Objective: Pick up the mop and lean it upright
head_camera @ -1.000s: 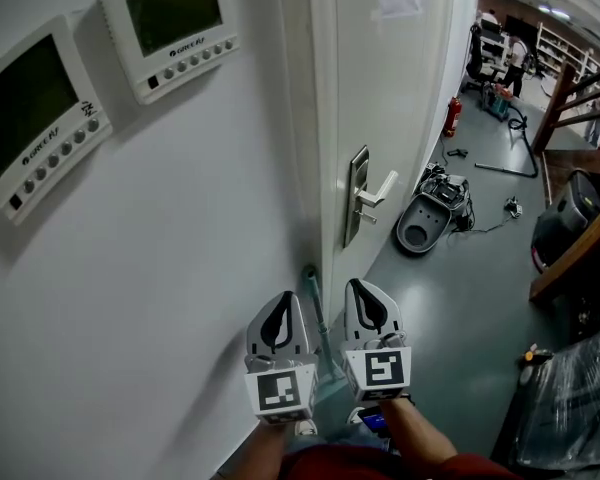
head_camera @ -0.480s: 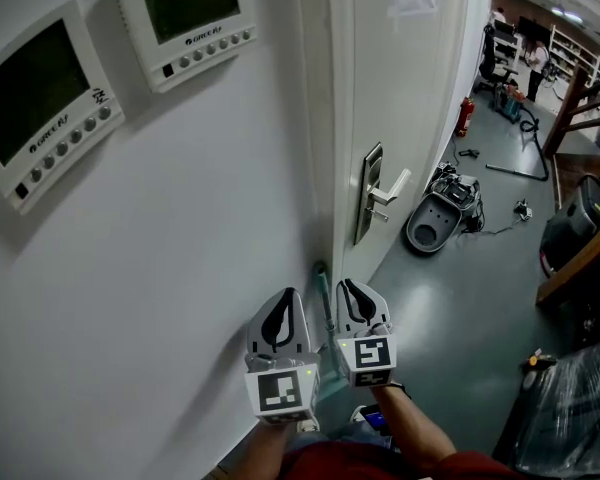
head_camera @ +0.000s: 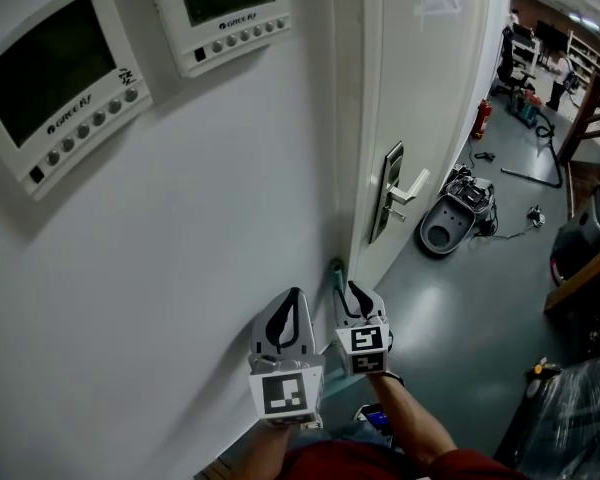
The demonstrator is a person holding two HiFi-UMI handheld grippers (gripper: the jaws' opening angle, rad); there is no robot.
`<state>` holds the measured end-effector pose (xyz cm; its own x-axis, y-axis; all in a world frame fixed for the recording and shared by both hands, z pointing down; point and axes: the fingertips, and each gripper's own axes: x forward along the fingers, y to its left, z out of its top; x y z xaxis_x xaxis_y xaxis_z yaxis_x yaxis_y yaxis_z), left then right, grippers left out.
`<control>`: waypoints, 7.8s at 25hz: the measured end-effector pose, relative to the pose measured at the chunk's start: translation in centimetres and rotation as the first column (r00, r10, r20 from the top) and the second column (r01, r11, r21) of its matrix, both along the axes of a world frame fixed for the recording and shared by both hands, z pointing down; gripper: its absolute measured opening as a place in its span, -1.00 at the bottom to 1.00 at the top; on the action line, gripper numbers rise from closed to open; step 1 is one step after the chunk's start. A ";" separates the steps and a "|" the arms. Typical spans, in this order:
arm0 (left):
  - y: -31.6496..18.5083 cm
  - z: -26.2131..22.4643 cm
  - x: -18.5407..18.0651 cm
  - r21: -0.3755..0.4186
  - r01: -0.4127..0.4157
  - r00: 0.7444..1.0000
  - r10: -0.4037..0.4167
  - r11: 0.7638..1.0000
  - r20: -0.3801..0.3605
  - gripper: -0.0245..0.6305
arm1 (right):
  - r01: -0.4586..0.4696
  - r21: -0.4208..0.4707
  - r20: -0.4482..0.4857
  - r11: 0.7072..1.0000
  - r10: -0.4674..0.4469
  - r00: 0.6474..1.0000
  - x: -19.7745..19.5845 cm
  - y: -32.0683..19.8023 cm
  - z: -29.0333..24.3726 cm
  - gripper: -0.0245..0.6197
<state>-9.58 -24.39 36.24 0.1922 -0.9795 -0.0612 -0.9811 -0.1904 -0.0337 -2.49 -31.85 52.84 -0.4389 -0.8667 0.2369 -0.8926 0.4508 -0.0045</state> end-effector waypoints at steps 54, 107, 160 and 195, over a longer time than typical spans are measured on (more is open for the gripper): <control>0.5 0.2 -0.3 -0.011 0.000 1.000 0.000 1.000 -0.008 -0.88 | -0.017 0.024 -0.068 1.000 0.019 0.998 2.6 6.3 3.1 -0.57; 1.8 -1.4 1.3 0.039 -0.036 0.998 0.038 0.999 -0.050 -0.89 | -0.058 0.317 0.174 0.946 0.002 0.985 7.7 11.3 -17.0 -0.60; 3.3 -1.0 0.9 0.049 -0.025 0.998 0.027 0.999 -0.051 -0.88 | -0.045 0.245 0.137 0.968 0.012 0.991 7.0 11.7 -13.0 -0.60; 2.3 -0.6 0.4 0.047 0.004 0.999 -0.002 0.999 -0.045 -0.89 | 0.000 0.029 0.011 1.000 0.000 1.000 5.6 10.5 -0.3 -0.60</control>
